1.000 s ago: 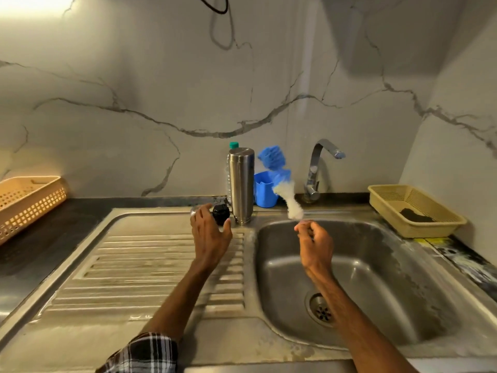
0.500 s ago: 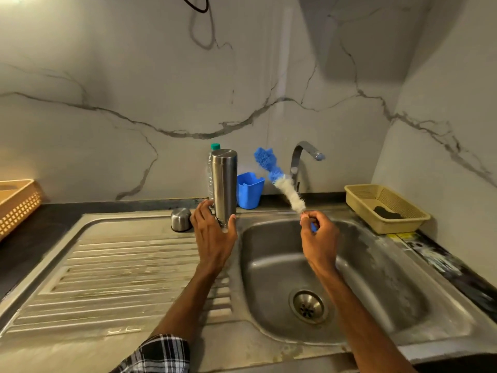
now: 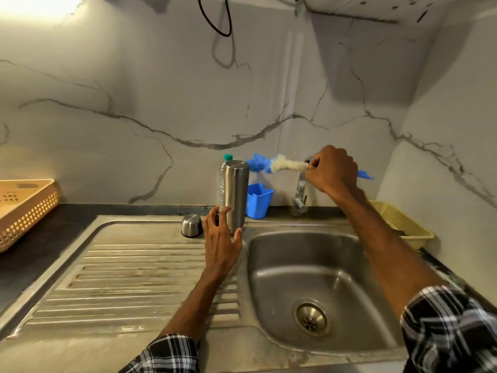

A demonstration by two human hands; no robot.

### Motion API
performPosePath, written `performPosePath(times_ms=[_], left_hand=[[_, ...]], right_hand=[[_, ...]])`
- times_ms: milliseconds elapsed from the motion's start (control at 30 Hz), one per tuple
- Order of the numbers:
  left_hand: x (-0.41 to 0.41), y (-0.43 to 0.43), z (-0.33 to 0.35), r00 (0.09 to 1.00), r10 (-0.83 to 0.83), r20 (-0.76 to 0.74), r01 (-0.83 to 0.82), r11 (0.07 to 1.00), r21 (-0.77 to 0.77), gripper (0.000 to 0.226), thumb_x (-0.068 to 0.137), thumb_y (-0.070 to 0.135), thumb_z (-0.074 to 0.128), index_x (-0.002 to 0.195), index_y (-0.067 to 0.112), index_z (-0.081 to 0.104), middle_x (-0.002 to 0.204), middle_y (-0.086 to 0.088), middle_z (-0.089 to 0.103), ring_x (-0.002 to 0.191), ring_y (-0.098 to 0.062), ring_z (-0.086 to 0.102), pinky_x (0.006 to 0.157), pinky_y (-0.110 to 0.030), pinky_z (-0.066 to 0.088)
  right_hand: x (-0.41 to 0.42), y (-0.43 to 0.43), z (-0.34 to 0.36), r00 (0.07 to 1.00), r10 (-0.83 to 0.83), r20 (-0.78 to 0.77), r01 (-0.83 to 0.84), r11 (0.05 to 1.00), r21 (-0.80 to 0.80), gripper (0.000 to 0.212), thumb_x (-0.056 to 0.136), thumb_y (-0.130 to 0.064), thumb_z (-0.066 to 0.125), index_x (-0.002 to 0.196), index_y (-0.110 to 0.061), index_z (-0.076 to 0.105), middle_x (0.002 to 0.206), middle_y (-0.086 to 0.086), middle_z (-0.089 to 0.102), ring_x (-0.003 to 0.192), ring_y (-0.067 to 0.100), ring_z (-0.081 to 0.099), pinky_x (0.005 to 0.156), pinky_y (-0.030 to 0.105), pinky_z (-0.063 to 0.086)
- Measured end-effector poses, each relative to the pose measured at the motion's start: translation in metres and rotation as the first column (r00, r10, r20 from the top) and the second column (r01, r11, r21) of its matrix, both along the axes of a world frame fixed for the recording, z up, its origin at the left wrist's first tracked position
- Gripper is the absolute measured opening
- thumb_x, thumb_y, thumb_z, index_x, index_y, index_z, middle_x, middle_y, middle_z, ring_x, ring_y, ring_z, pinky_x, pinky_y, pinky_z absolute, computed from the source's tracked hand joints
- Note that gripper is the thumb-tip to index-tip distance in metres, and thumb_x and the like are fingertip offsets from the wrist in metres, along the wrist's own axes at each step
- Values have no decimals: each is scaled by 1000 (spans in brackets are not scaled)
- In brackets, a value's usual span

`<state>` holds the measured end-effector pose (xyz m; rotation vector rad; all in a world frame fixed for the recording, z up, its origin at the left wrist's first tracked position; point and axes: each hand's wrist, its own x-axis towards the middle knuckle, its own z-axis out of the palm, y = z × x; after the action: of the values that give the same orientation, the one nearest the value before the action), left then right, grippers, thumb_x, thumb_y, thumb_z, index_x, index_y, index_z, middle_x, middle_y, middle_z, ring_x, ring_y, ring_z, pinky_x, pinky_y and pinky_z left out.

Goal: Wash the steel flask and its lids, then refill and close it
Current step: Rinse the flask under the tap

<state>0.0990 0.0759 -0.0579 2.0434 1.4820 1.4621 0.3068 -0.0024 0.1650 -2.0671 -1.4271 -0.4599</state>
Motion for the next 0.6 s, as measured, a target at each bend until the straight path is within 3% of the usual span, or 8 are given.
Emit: performPosePath(times_ms=[167, 333, 467, 600], left_hand=[[-2, 1, -1, 1000, 9, -13, -9, 998, -59, 55, 85, 25, 79, 134, 28, 54, 158, -7, 30, 148, -27, 24, 118, -39, 27], [0, -2, -3, 998, -41, -50, 37, 996, -86, 55, 88, 24, 76, 137, 33, 52, 159, -7, 28, 148, -26, 22, 120, -46, 32], [1, -7, -4, 992, -102, -78, 93, 989, -119, 59, 92, 24, 71, 144, 34, 47, 164, -4, 20, 151, -24, 15, 118, -36, 18], [0, -7, -4, 988, -130, -84, 116, 982, -151, 62, 94, 25, 68, 149, 34, 43, 167, -2, 14, 153, -23, 11, 122, -44, 20]], right_hand=[[0, 31, 22, 984, -55, 170, 90, 974, -206, 38, 80, -34, 81, 97, -5, 66, 85, 10, 65, 73, 21, 58, 69, 33, 46], [2, 50, 25, 965, -11, 263, 81, 963, -256, 36, 81, -32, 80, 89, -11, 53, 84, 8, 58, 74, 22, 56, 72, 34, 47], [-2, 68, 28, 950, 40, 311, 58, 953, -298, 35, 81, -31, 79, 87, -11, 51, 80, 7, 56, 75, 23, 56, 71, 34, 45], [-7, 85, 29, 925, 57, 376, 76, 941, -330, 31, 83, -29, 76, 87, -11, 50, 69, 3, 44, 74, 23, 54, 71, 35, 40]])
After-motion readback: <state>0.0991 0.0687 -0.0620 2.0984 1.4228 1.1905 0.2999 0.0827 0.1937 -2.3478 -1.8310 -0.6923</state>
